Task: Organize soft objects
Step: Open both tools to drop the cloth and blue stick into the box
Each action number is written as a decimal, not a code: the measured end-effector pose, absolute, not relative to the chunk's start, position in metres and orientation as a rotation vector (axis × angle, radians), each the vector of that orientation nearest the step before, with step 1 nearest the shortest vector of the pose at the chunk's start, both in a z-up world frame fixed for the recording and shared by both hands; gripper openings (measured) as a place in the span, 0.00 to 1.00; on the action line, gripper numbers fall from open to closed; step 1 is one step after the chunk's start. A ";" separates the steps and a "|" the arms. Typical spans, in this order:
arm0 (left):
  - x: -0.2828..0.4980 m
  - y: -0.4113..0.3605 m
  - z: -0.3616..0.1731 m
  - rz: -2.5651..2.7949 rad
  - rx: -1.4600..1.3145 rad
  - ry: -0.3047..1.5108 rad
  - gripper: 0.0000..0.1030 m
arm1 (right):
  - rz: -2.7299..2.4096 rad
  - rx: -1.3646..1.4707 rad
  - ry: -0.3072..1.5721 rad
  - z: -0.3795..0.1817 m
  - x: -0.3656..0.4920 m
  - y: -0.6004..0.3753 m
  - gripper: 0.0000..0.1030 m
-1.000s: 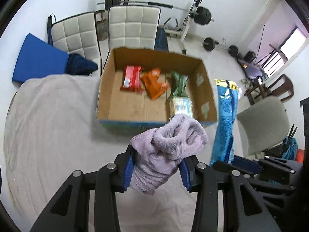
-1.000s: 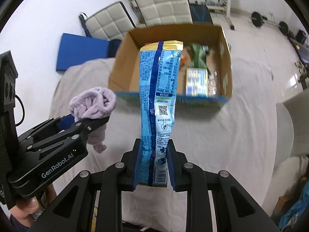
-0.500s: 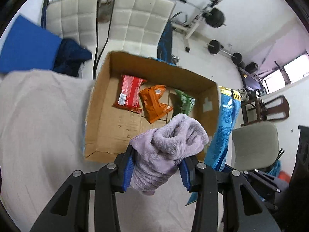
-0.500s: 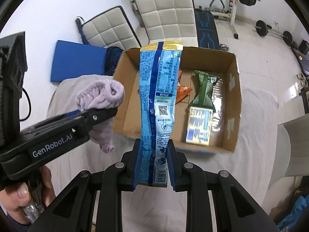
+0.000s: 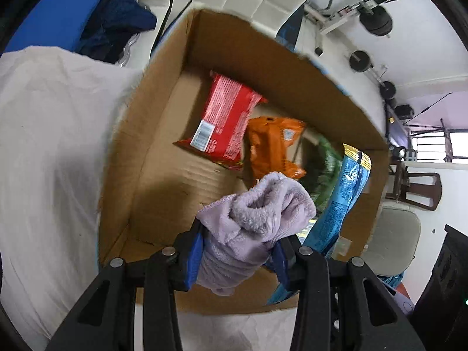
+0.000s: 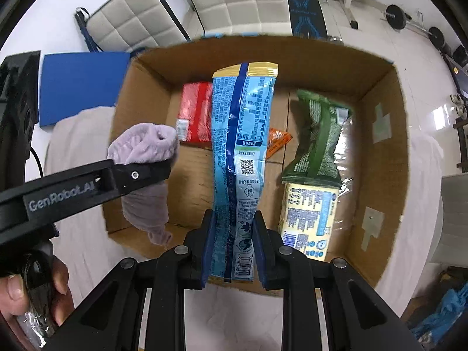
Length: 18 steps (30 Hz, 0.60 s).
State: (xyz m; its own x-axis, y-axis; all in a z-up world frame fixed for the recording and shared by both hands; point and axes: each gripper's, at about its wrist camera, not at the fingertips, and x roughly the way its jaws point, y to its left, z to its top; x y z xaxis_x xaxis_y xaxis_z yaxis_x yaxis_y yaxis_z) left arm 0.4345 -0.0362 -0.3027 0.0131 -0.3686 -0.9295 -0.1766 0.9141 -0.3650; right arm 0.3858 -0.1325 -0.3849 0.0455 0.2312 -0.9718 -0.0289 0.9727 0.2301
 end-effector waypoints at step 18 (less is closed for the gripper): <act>0.433 -0.038 -0.337 -0.093 -0.402 1.694 0.42 | 0.199 0.093 1.648 -0.437 0.401 -0.122 0.35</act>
State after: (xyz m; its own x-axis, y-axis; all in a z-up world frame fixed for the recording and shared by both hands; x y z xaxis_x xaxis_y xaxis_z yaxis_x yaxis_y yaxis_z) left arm 0.4328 -0.0380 -0.3373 -0.1094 -0.3151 -0.9427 -0.2105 0.9343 -0.2878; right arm 0.4012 -0.1223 -0.4366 -0.0883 0.1798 -0.9797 -0.0589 0.9809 0.1853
